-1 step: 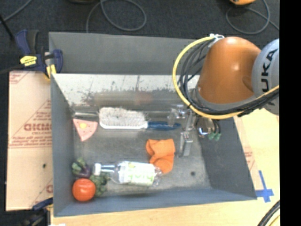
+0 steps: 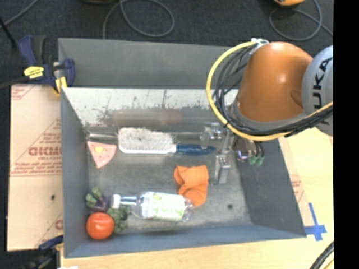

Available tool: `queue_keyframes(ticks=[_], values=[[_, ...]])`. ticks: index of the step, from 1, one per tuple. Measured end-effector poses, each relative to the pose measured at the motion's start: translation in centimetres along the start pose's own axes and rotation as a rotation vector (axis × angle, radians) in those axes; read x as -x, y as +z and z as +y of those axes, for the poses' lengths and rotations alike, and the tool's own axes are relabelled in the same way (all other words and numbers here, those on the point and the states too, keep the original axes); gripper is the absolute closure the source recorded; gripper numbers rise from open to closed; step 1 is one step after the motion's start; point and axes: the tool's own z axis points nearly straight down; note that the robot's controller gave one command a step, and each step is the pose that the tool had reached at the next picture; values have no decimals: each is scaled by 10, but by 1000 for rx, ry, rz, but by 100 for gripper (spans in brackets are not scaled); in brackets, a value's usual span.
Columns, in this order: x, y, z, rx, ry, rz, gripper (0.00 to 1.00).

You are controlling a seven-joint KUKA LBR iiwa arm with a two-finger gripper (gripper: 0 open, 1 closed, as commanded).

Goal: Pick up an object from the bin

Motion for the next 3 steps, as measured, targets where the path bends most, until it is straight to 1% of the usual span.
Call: queue_keyframes(ticks=[1, 2, 3], values=[[-6, 45, -2, -1, -19, -6, 0], [8, 80, -32, 1, 126, 0, 0], [5, 103, -39, 0, 235, -4, 0]])
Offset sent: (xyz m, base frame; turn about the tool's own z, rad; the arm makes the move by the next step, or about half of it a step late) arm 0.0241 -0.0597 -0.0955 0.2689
